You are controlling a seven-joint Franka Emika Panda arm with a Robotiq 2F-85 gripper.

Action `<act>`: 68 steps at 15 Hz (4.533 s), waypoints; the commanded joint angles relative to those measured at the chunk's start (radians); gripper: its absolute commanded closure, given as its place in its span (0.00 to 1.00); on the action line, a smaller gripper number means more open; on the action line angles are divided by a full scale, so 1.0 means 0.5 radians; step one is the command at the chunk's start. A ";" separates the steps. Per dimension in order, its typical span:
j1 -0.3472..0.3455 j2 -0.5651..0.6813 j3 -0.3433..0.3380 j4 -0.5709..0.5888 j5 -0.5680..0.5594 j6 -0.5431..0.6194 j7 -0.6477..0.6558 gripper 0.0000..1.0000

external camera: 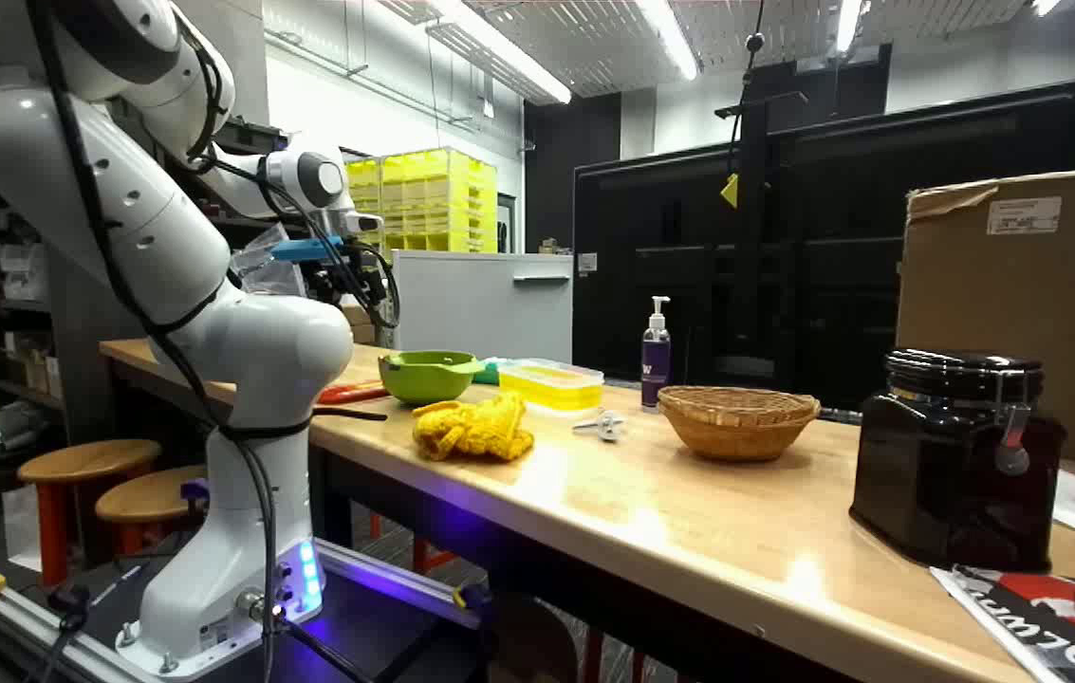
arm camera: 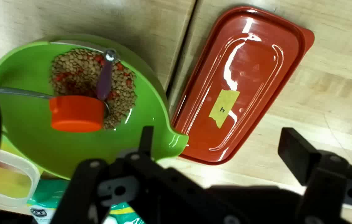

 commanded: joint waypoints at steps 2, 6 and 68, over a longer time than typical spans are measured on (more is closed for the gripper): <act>0.009 0.003 -0.010 0.004 -0.009 -0.005 0.006 0.00; 0.009 0.003 -0.010 0.004 -0.009 -0.005 0.006 0.00; -0.193 -0.706 -1.435 0.156 -1.234 -1.576 -1.599 0.00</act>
